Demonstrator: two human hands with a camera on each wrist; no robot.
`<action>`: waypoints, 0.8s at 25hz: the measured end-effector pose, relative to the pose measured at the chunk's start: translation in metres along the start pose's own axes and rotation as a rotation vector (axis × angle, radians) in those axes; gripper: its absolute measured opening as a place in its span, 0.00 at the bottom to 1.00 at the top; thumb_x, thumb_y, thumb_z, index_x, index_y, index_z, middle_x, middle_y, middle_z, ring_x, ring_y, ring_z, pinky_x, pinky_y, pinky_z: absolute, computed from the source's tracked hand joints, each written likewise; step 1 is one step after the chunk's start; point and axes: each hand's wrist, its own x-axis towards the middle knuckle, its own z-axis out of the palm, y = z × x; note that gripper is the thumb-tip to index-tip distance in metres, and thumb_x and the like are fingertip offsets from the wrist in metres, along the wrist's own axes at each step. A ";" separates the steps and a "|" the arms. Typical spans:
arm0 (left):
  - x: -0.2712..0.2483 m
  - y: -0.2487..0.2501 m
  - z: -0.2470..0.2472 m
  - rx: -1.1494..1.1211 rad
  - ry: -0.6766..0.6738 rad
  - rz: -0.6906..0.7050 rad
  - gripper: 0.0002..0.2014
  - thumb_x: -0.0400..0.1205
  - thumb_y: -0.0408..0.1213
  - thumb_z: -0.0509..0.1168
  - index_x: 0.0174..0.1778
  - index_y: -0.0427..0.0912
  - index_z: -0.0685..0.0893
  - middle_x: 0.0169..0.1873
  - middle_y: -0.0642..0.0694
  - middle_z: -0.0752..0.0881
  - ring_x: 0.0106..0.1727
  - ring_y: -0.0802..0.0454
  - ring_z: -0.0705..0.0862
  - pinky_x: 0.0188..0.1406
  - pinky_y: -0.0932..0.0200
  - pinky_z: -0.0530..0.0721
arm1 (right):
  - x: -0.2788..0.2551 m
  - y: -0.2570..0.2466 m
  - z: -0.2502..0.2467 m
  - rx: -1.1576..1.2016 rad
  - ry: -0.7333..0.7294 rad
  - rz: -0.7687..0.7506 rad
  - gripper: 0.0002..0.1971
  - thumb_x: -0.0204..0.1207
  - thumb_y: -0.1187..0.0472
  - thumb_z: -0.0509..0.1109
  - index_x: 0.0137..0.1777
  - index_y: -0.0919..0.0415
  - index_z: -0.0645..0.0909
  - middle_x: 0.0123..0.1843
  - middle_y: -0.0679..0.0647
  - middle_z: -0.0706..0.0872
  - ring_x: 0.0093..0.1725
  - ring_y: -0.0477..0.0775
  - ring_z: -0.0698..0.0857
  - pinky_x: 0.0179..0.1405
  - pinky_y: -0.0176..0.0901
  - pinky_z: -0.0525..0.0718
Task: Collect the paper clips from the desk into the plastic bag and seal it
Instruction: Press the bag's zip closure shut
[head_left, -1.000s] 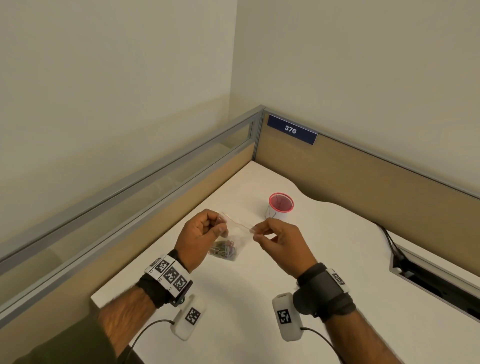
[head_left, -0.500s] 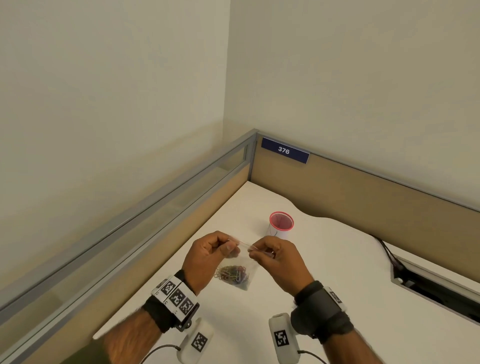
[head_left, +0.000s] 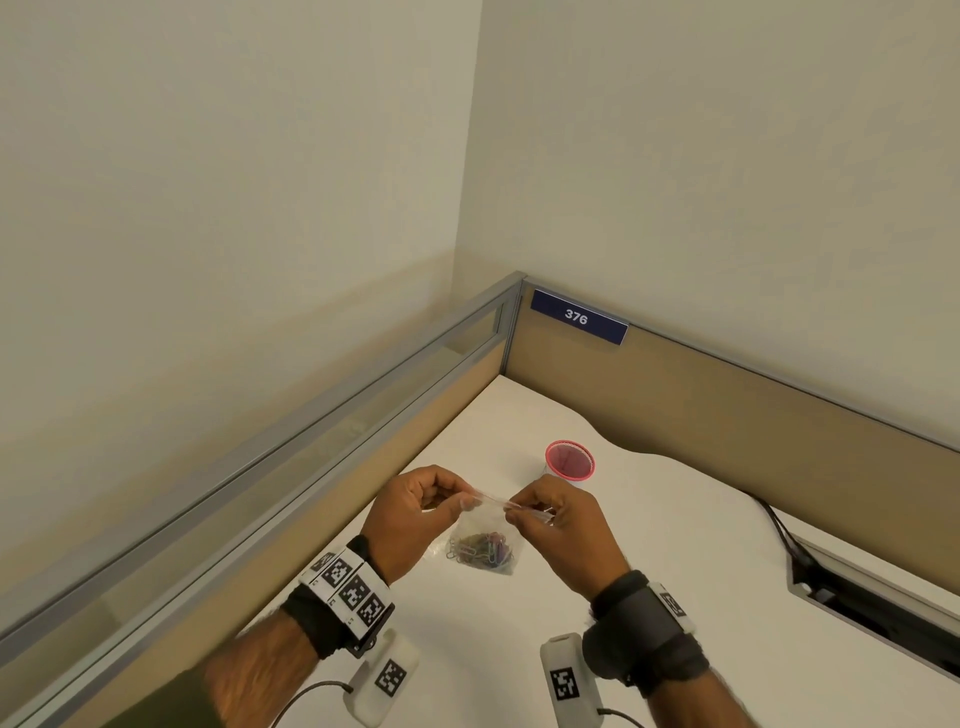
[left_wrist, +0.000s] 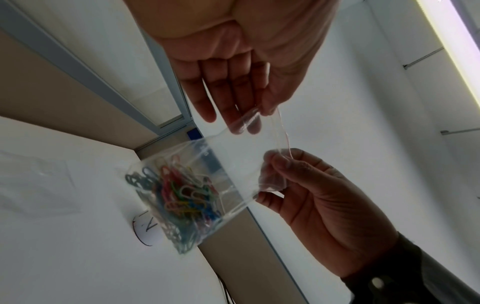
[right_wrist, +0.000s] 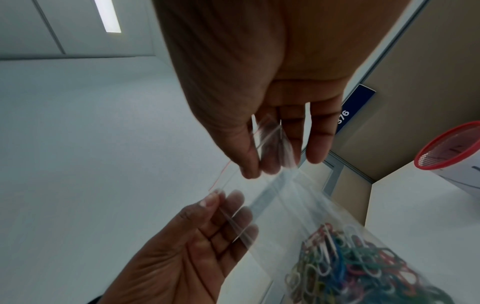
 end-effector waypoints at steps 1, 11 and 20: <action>-0.001 0.001 0.001 0.020 0.011 0.001 0.04 0.76 0.34 0.78 0.43 0.41 0.91 0.41 0.45 0.94 0.46 0.45 0.93 0.49 0.49 0.91 | 0.001 0.000 0.000 -0.015 -0.011 -0.004 0.05 0.77 0.56 0.71 0.46 0.55 0.87 0.45 0.50 0.87 0.45 0.48 0.85 0.46 0.35 0.85; -0.006 -0.001 0.008 0.183 0.003 0.072 0.06 0.80 0.30 0.73 0.42 0.47 0.87 0.39 0.53 0.91 0.42 0.56 0.90 0.47 0.62 0.88 | 0.002 -0.016 0.023 0.052 0.044 -0.093 0.05 0.75 0.51 0.72 0.43 0.52 0.84 0.41 0.46 0.85 0.42 0.46 0.83 0.43 0.36 0.86; -0.008 -0.005 0.007 0.206 -0.012 0.093 0.07 0.81 0.31 0.72 0.45 0.49 0.86 0.40 0.54 0.91 0.45 0.57 0.90 0.49 0.65 0.88 | 0.005 -0.017 0.028 -0.015 0.023 -0.051 0.04 0.74 0.53 0.71 0.41 0.51 0.80 0.41 0.48 0.84 0.41 0.49 0.83 0.44 0.39 0.86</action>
